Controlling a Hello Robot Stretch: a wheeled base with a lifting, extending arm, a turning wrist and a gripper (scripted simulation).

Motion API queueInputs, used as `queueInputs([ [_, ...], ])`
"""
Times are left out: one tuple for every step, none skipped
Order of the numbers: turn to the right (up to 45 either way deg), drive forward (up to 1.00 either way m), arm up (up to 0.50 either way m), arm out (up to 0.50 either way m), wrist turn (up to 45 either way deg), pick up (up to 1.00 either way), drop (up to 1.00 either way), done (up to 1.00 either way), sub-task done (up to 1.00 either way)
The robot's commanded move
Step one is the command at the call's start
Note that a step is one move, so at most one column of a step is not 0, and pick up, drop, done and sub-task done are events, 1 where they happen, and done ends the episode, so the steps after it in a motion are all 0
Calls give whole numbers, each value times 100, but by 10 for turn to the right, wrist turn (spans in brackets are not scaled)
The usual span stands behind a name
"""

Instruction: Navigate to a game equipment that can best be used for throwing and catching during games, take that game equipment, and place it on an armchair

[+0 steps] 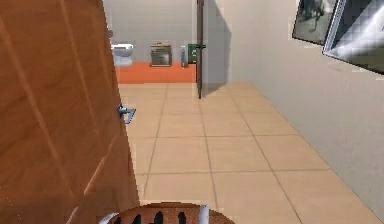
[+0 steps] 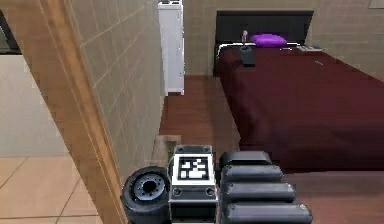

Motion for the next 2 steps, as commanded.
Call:
queueInputs([
  [0, 60, 0, 0, 0, 0, 0, 0, 0],
  [0, 65, 0, 0, 0, 0, 0, 0, 0],
])
